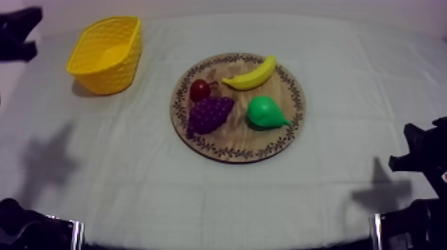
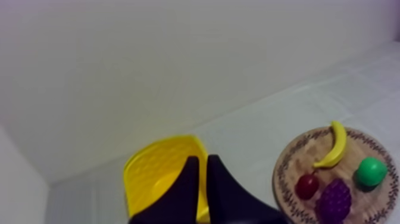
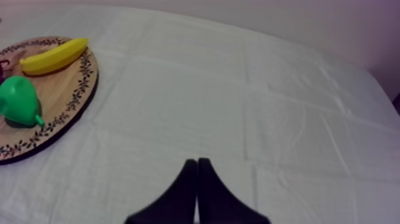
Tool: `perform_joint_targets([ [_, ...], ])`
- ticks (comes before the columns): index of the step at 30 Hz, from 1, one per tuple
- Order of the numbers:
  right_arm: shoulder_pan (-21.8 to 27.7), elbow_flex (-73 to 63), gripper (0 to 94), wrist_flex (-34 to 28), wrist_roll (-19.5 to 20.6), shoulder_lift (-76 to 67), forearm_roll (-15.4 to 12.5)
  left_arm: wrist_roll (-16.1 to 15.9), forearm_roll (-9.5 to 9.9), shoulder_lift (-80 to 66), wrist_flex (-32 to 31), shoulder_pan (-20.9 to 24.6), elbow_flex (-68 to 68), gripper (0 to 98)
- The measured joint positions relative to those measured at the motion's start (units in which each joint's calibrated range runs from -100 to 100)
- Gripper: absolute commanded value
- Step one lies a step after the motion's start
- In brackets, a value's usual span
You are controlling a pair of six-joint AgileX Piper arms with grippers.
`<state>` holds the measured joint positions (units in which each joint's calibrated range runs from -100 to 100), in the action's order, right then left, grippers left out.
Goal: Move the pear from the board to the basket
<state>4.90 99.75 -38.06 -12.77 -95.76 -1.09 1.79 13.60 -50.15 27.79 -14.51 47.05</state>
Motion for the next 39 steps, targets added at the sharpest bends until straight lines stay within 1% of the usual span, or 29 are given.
perform_joint_targets([
  [2,0.00,0.00,0.3,0.00,0.00,0.00,0.00,0.79,0.48,5.55,0.22,-2.38,-5.08,2.9],
  [5,0.00,0.00,0.3,0.00,0.00,0.00,0.00,0.71,0.65,14.00,2.19,-6.13,-11.88,3.2],
  [10,0.00,0.00,0.3,0.00,0.00,0.00,0.00,-2.16,0.80,26.37,3.32,-11.83,-22.59,4.9],
  [11,0.00,0.00,0.3,0.00,0.00,0.00,0.00,-2.63,1.11,28.91,3.32,-13.06,-24.53,5.4],
  [13,0.00,0.00,0.3,0.00,0.03,0.00,0.00,-2.96,1.28,33.52,3.07,-15.12,-27.60,6.9],
  [18,0.00,0.00,0.3,0.00,0.00,0.00,0.00,-1.38,1.51,43.52,1.54,-19.79,-31.51,9.4],
  [22,0.00,0.00,0.3,0.00,0.00,0.00,0.00,-0.22,1.51,50.02,0.92,-22.12,-30.77,11.0],
  [25,0.00,0.00,0.3,0.00,0.00,0.00,0.00,0.43,1.45,53.85,0.23,-23.52,-29.72,15.7],
  [26,0.00,0.00,0.3,0.00,0.00,0.00,0.00,0.64,1.40,55.05,0.16,-23.82,-29.35,18.9],
  [27,0.00,0.00,0.3,0.00,0.00,0.00,0.00,0.88,1.33,56.13,-0.38,-24.01,-28.86,24.3],
  [28,0.00,0.00,0.3,0.00,0.00,0.00,0.00,1.05,1.28,56.86,-0.57,-24.10,-28.52,32.1],
  [29,0.00,0.00,0.3,0.00,0.00,0.00,0.00,1.32,1.29,57.67,-0.98,-24.13,-28.07,42.6],
  [31,0.00,0.00,0.3,0.00,0.00,0.00,0.00,1.92,1.24,58.95,-1.97,-24.19,-27.16,66.9],
  [32,0.00,0.00,0.3,0.00,0.00,0.00,0.00,2.18,1.24,59.32,-2.38,-24.23,-26.83,75.6],
  [33,0.00,0.00,0.3,0.00,0.00,0.00,0.00,2.34,1.18,59.71,-2.75,-24.27,-26.61,81.8],
  [34,0.00,0.00,0.3,0.00,0.00,0.00,0.00,2.42,1.24,59.98,-3.00,-24.32,-26.55,86.2],
  [36,0.00,0.00,0.3,0.00,0.00,0.00,0.00,2.62,1.32,60.35,-3.27,-24.59,-26.55,91.2],
  [38,0.00,0.00,0.3,-0.09,0.00,0.00,0.00,2.96,1.37,60.65,-3.42,-24.76,-26.62,92.1],
  [39,0.00,0.00,0.3,-0.09,0.00,0.00,0.00,3.09,1.37,60.71,-3.42,-24.77,-26.62,89.6],
])
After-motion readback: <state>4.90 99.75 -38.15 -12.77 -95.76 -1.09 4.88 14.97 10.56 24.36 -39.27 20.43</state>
